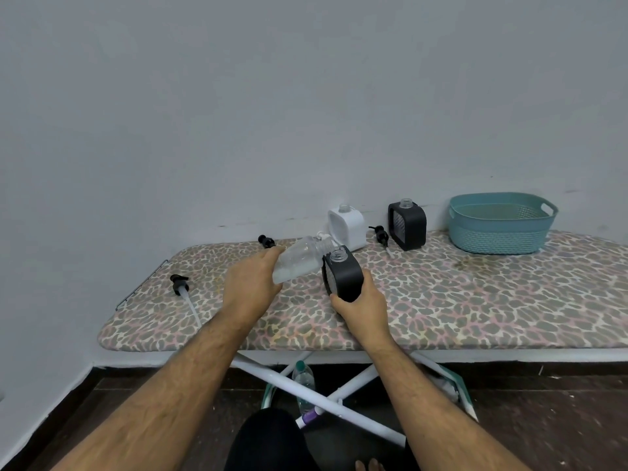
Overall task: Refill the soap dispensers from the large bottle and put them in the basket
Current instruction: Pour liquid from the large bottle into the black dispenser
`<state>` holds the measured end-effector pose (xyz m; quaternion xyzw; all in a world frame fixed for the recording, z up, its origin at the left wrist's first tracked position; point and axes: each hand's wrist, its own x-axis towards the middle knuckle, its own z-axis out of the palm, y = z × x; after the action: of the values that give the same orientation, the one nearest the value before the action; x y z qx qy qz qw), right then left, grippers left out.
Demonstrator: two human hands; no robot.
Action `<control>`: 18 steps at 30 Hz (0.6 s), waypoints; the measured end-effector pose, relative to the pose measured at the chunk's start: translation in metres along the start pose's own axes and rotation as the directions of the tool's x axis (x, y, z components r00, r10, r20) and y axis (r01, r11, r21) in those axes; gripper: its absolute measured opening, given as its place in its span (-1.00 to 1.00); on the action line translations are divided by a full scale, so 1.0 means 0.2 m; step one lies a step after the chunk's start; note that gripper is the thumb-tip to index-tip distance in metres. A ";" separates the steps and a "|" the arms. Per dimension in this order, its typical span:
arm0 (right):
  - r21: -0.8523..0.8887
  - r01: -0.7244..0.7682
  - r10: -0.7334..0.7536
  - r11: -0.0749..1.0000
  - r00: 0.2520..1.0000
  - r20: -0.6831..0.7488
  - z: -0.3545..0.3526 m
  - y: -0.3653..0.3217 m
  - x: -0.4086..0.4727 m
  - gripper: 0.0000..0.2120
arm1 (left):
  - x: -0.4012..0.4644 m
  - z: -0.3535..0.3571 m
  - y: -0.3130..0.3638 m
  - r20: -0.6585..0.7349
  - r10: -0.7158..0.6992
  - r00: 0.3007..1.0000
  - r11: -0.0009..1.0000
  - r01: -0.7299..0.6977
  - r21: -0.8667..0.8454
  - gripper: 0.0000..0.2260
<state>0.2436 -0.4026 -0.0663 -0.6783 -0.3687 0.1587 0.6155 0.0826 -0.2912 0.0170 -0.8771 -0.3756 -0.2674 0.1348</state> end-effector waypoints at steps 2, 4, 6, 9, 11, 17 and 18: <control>-0.002 0.001 -0.001 1.000 1.000 0.000 0.00 0.00 0.00 -0.50 | 0.00 0.00 -0.01 0.001 0.013 1.000 1.000 -0.013 0.013 -0.46; -0.006 0.000 0.000 1.000 1.000 0.000 0.00 0.00 0.00 -0.49 | 0.00 0.00 -0.02 -0.004 0.024 1.000 0.999 -0.024 0.027 -0.45; -0.008 0.003 -0.002 1.000 1.000 0.004 0.00 0.00 0.00 -0.47 | 0.01 0.01 -0.03 -0.015 0.036 0.999 0.999 -0.036 0.025 -0.47; -0.006 0.004 -0.004 1.000 1.000 0.005 -0.01 0.00 0.00 -0.48 | 0.02 0.01 -0.03 -0.007 0.044 0.999 0.998 -0.043 0.040 -0.47; -0.008 0.002 -0.002 1.000 1.000 0.007 0.00 0.00 0.00 -0.49 | 0.02 0.00 -0.04 -0.003 0.048 0.999 0.997 -0.048 0.054 -0.47; -0.007 -0.005 0.005 1.000 1.000 0.012 -0.01 0.00 0.00 -0.49 | 0.05 0.00 -0.05 -0.005 0.065 0.998 0.995 -0.065 0.078 -0.48; -0.004 -0.002 0.002 1.000 1.000 0.013 -0.01 0.00 0.00 -0.49 | 0.05 0.00 -0.06 -0.003 0.066 0.998 0.995 -0.066 0.080 -0.47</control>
<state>0.2441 -0.4037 -0.0661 -0.6789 -0.3721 0.1630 0.6116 0.0798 -0.2782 0.0231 -0.8821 -0.3565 -0.2501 0.1794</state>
